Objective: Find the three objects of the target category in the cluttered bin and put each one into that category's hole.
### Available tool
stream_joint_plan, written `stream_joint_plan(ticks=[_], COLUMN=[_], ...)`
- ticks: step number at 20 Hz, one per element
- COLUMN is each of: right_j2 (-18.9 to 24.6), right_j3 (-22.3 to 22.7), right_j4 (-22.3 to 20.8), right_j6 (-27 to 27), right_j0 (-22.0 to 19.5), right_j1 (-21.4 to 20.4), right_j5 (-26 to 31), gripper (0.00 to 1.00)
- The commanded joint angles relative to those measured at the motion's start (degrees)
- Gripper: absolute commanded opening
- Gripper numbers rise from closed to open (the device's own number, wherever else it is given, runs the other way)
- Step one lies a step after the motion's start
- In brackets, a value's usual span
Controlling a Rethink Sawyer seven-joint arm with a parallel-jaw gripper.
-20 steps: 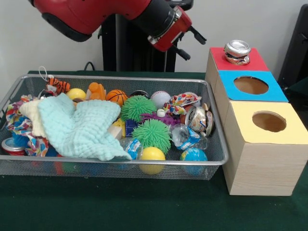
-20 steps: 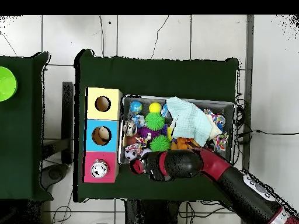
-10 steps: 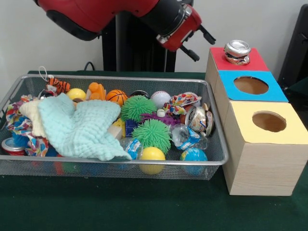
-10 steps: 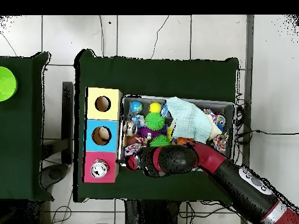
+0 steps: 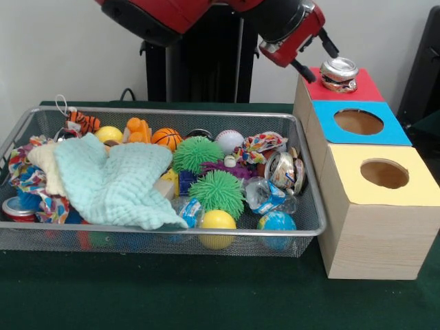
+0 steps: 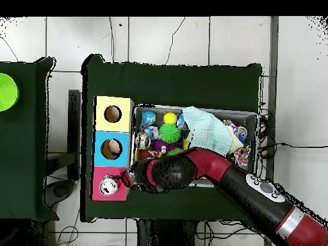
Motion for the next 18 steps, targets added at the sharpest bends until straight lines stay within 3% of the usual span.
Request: stream_joint_plan(ticks=[1,10,18], right_j2=[-1.3,-3.8,-6.6], right_j3=[-5.0,-7.7,-8.4], right_j4=[-1.4,-3.9,-6.3], right_j6=[-0.1,-2.1,-1.4], right_j0=[2.0,4.2,7.7], right_j1=[-0.5,1.6,-0.8], right_j5=[-4.0,-6.5,-6.6], gripper=[1.00,1.00,1.00])
